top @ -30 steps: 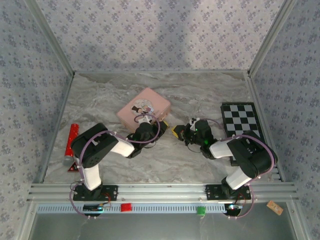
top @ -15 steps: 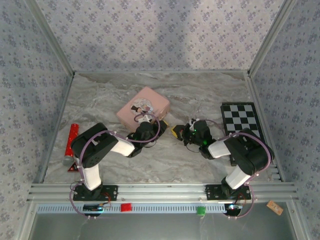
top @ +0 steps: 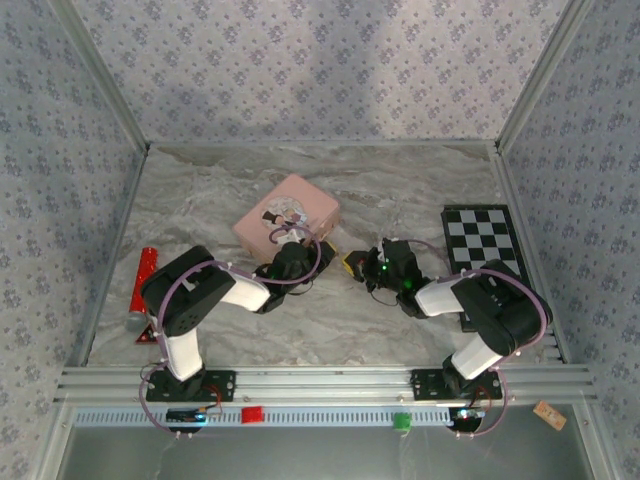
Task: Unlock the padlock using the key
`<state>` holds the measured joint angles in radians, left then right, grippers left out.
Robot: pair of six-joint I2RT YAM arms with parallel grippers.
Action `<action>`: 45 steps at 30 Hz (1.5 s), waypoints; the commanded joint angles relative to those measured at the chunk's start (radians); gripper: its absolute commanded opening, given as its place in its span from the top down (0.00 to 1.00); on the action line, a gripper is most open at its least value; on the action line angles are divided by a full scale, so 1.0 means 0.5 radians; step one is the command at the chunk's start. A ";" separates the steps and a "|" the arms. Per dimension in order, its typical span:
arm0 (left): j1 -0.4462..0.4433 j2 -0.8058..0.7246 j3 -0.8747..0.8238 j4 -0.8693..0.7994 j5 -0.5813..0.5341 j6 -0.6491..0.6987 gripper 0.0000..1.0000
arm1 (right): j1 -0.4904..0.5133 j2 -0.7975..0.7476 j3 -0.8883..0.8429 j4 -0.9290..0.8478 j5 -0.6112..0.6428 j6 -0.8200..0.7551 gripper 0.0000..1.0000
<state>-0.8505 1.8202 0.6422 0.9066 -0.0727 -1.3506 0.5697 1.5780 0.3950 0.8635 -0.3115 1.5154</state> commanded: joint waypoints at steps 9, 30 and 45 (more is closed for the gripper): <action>-0.078 0.061 -0.031 0.251 0.523 -0.382 1.00 | 0.078 0.237 0.089 0.619 -0.077 0.374 1.00; -0.088 -0.035 0.022 -0.112 0.499 -0.223 1.00 | -0.003 0.001 0.095 0.308 -0.095 0.242 1.00; -0.129 0.006 0.040 0.186 0.510 -0.290 1.00 | 0.119 0.175 0.122 0.517 -0.019 0.264 1.00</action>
<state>-0.8333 1.8027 0.6403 0.9009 -0.0811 -1.3636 0.5861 1.6554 0.3973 1.0046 -0.2970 1.6451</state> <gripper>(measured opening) 0.153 0.048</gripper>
